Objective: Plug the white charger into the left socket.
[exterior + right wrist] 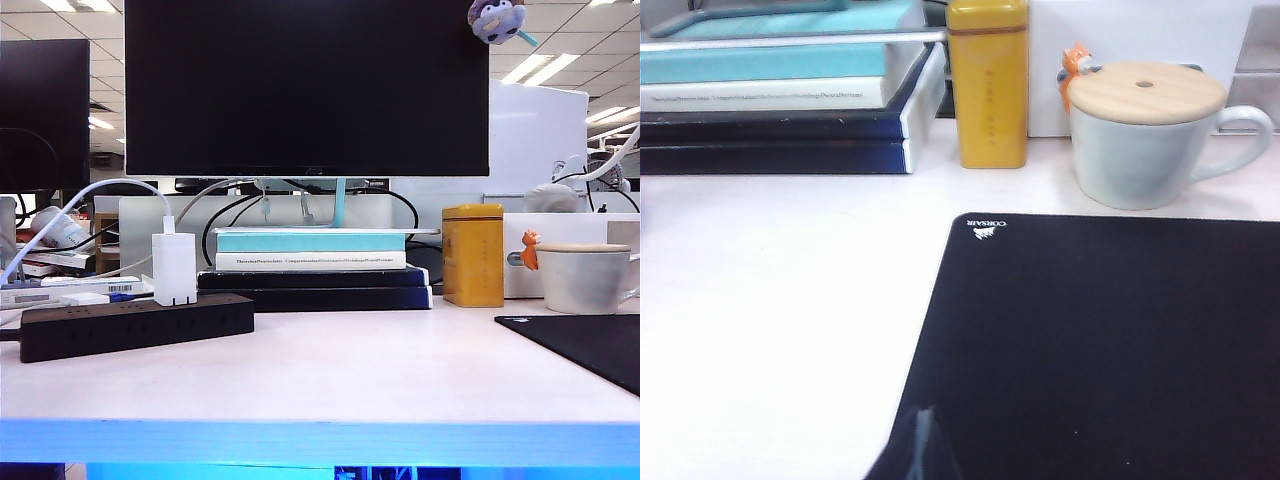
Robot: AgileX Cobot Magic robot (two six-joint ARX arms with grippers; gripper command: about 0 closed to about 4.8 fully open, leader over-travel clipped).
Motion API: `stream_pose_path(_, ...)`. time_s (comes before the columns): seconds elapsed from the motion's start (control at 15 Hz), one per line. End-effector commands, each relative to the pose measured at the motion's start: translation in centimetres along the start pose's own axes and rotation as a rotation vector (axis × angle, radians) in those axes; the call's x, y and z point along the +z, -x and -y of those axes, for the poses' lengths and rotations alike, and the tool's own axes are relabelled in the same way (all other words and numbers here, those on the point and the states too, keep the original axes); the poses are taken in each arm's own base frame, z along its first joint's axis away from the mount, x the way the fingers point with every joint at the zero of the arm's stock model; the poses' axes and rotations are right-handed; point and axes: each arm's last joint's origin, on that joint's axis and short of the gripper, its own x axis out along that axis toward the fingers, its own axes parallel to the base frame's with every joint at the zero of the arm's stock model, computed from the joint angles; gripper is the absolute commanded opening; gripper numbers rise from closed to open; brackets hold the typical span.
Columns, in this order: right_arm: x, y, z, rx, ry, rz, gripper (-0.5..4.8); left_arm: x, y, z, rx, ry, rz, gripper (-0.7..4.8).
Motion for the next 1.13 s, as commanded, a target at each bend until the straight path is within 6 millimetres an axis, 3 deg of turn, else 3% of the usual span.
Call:
stream_pose_path(0.07, -0.27, -0.09, -0.03, 0.015, 0.000, -0.008, -0.01, -0.10, 0.02, -0.09, 0.026, 0.000, -0.011, -0.05)
stream_pose_path(1.13, -0.23, -0.08, -0.05, 0.024, 0.000, -0.005, -0.01, -0.07, 0.03, -0.08, 0.025, 0.000, -0.009, -0.05)
